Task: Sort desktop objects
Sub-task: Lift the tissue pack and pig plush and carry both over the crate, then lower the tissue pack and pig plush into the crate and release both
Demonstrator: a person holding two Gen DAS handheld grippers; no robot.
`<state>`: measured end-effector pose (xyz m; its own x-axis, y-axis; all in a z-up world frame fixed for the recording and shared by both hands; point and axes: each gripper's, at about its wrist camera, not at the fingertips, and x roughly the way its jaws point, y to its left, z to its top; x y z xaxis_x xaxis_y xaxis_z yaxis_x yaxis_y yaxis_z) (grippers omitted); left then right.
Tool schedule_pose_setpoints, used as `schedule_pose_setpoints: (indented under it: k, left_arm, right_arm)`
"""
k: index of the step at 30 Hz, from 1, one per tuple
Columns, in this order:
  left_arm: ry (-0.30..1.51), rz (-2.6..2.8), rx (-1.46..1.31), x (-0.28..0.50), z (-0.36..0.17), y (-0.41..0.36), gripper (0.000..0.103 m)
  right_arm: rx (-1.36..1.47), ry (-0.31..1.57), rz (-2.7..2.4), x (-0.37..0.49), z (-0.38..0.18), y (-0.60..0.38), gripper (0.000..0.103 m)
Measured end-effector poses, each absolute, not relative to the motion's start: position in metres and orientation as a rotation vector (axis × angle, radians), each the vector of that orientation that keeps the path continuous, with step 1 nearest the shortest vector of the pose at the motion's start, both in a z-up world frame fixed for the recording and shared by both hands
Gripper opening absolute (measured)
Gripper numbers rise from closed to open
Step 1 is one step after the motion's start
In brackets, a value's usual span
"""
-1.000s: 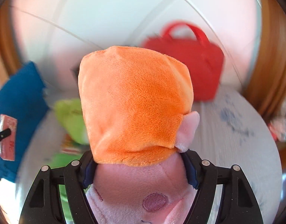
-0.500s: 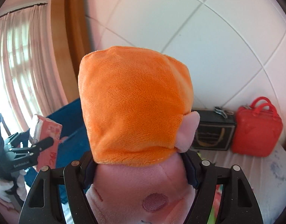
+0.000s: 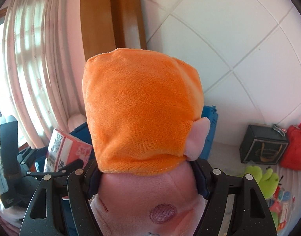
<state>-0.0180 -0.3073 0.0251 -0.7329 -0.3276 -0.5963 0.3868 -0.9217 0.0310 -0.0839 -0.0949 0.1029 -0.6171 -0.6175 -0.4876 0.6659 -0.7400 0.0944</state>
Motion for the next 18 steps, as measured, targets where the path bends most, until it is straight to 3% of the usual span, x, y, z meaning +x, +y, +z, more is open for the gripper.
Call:
schedule_pose_setpoints:
  k: [14, 18]
  left_arm:
    - [0.155, -2.648, 0.901, -0.035, 0.013, -0.334, 0.091]
    - [0.165, -2.654, 0.927, -0.033, 0.01, -0.328, 0.091]
  right_arm:
    - [0.734, 0.301, -2.476, -0.095, 0.068, -0.165, 0.081]
    - [0.754, 0.298, -2.506, -0.097, 0.063, -0.163, 0.103]
